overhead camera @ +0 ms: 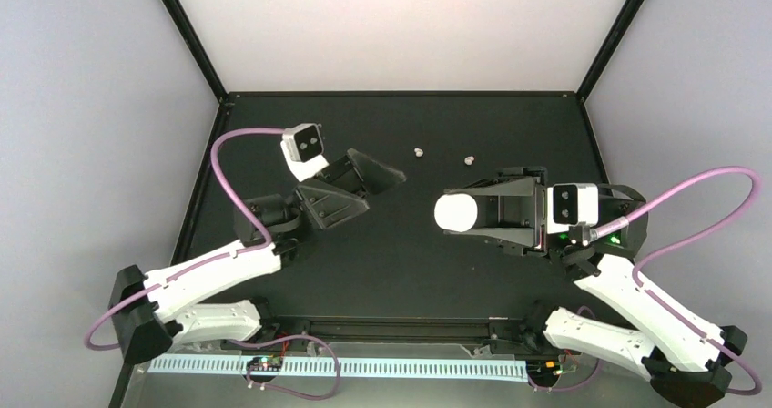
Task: Insert the wireless bluetooth earbuds into the charging case
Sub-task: Pick up the charging case at the center of the board.
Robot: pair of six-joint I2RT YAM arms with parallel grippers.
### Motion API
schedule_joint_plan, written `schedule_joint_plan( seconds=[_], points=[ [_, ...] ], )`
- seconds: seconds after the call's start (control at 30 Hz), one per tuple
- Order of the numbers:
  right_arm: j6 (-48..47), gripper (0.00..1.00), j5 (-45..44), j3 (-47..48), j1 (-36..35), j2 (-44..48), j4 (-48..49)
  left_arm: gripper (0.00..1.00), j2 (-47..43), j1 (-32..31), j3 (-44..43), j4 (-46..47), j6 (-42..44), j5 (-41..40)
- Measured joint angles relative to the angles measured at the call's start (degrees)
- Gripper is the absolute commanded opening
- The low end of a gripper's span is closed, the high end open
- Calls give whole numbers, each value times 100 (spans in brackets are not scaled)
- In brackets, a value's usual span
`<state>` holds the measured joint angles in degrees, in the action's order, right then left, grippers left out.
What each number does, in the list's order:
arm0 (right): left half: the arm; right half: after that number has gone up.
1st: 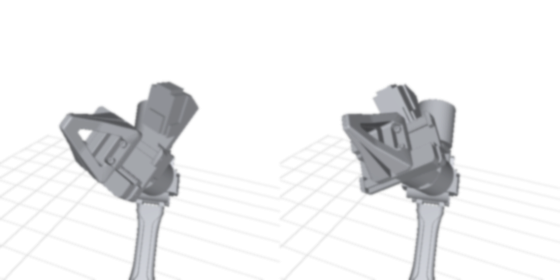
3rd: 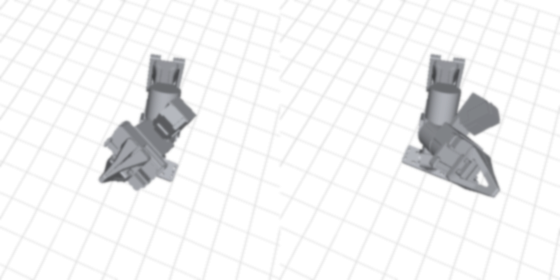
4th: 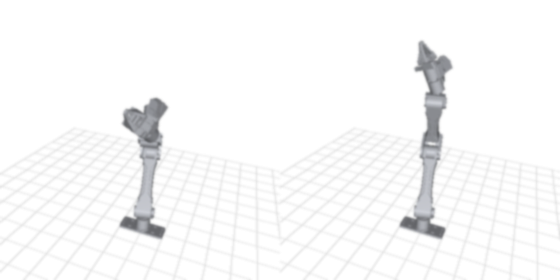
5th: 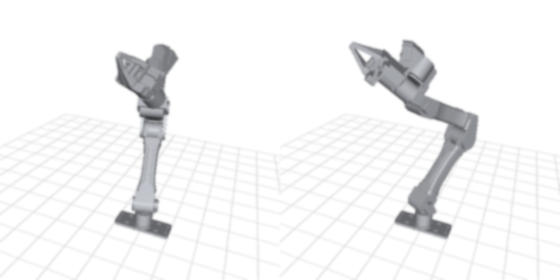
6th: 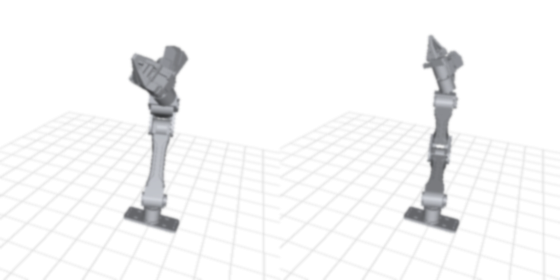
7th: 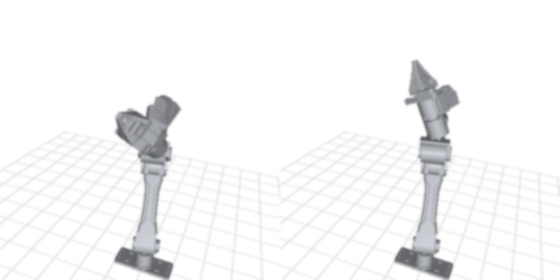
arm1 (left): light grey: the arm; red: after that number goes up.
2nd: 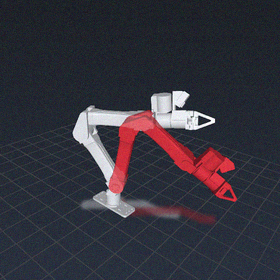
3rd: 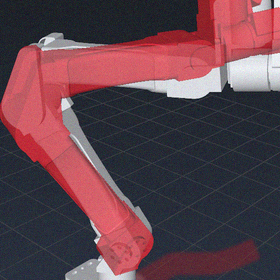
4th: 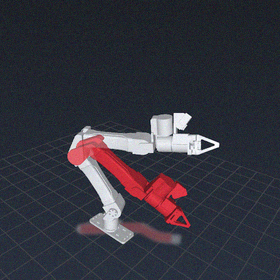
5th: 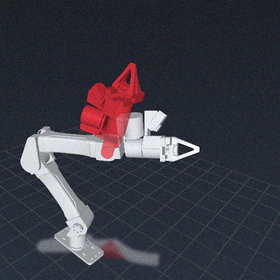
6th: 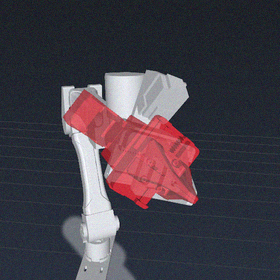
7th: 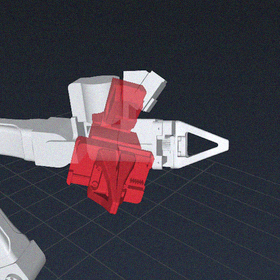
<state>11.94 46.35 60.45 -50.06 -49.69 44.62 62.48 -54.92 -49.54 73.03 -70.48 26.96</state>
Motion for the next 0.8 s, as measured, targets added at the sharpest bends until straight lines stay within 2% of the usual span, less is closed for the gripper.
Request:
schedule_joint_plan(
  seconds=[0.3, 0.8],
  points=[
    [-326, 20, 179, 96, -2, -282, -168, 60, 1029, 9, -852, 496, -1486, 348],
    [-990, 20, -144, 127, -7, -503, -280, 47, 1309, 7, -850, 638, -2280, 398]
  ],
)
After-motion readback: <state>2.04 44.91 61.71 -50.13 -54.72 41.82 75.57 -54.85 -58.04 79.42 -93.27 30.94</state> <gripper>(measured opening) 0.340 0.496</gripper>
